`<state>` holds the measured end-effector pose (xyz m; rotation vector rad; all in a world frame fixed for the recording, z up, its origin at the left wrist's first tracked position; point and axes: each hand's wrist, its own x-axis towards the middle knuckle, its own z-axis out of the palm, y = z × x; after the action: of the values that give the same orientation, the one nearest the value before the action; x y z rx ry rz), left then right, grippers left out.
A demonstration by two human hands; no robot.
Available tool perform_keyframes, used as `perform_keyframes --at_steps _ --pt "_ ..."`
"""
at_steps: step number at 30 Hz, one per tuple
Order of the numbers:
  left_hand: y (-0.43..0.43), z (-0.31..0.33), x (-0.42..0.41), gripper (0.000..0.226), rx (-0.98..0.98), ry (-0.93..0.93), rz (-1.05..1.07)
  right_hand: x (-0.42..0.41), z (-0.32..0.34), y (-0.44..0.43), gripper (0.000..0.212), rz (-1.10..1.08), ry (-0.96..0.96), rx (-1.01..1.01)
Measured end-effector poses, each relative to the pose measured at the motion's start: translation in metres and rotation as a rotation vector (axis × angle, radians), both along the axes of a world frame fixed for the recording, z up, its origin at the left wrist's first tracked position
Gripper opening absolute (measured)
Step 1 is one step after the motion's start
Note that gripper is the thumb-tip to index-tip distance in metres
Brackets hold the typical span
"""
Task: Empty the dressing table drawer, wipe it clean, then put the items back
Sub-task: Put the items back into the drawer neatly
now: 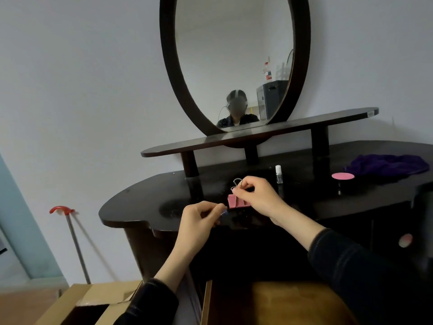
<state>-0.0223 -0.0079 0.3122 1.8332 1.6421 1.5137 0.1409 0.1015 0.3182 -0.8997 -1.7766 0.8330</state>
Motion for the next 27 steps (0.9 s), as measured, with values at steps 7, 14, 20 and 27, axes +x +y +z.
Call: perform_keyframes --at_steps 7,14,20,27 --pt "-0.074 -0.064 0.054 0.026 -0.218 -0.577 -0.481 0.075 -0.051 -0.109 0.014 0.082 0.072 0.162" --pt "-0.058 -0.162 0.084 0.034 -0.768 -1.040 -0.664 0.110 -0.165 -0.107 0.014 0.132 -0.104 -0.260" --pt "-0.022 -0.229 0.086 0.035 -1.007 -1.224 -0.640 0.104 -0.241 -0.074 0.023 0.114 -0.141 -0.403" --pt "-0.003 -0.265 0.087 0.016 -1.130 -1.130 -0.366 0.109 -0.268 -0.069 0.015 -0.009 -0.143 -0.329"
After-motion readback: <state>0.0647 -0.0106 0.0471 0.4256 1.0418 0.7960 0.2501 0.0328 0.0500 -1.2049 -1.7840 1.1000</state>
